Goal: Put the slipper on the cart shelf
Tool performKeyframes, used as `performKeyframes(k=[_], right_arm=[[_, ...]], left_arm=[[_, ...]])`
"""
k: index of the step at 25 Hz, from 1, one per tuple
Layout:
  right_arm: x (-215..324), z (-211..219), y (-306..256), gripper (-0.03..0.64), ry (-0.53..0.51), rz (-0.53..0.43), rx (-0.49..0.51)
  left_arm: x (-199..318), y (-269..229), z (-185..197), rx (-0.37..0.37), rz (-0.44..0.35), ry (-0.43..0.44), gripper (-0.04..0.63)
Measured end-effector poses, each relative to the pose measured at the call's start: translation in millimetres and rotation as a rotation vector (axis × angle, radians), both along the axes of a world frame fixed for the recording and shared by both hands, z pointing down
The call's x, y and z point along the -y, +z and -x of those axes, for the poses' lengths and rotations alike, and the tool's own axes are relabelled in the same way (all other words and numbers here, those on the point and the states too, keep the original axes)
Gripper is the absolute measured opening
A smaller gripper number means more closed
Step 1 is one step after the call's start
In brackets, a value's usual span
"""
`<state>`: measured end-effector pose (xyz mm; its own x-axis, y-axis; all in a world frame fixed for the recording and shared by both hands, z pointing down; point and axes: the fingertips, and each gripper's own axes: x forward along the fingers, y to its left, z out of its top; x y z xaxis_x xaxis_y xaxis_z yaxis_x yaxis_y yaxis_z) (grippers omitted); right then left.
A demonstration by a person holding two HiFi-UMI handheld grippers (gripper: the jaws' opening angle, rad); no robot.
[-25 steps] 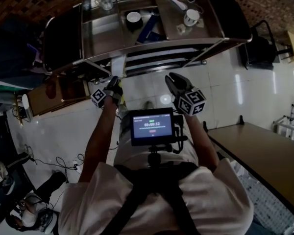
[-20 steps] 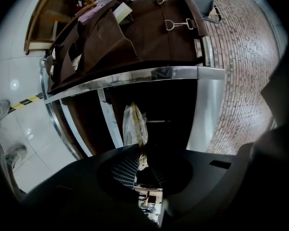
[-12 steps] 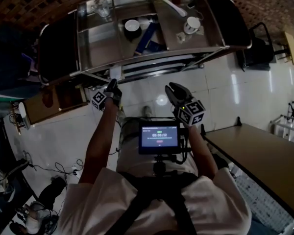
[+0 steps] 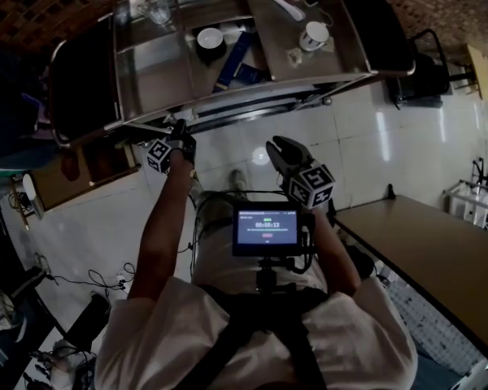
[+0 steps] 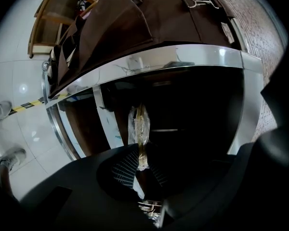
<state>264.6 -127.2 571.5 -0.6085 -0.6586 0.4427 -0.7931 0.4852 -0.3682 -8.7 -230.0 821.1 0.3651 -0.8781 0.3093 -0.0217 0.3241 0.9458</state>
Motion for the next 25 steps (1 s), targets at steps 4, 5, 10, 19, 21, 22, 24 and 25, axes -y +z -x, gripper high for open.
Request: performKeyframes(k=[4,5,10,19,21,22,24,25], right_arm=[[-2,3,2,0.104,-0.002,0.007,-0.008],[-2,4,1,0.104,-0.001,0.010,-0.009],[-8,4,3,0.104,0.000,0.017,-0.011],[-23,-8,2,0.104,0.028,0.012,0.001],[-24,-8,4,0.104,0.032,0.013,0.003],[-26,-9,5,0.104,0.033,0.015,0.004],[-29,-11,4,0.104,0.036,0.019,0.010],[-29,-11,3,0.104,0.034,0.018,0.012]], left_arm=[[11,4,5,0.003,-0.001,-0.012,0.049],[15,5,6,-0.004,-0.008,-0.018,0.049],[27,6,3,0.008,-0.037,-0.007,0.086],[4,5,-7,0.020,-0.027,0.039,0.318],[-3,5,-4,-0.008,-0.037,0.032,0.318],[-5,5,-2,-0.019,-0.044,0.029,0.318],[-7,7,1,-0.013,-0.050,0.046,0.318],[-6,6,-1,0.009,-0.044,0.071,0.318]])
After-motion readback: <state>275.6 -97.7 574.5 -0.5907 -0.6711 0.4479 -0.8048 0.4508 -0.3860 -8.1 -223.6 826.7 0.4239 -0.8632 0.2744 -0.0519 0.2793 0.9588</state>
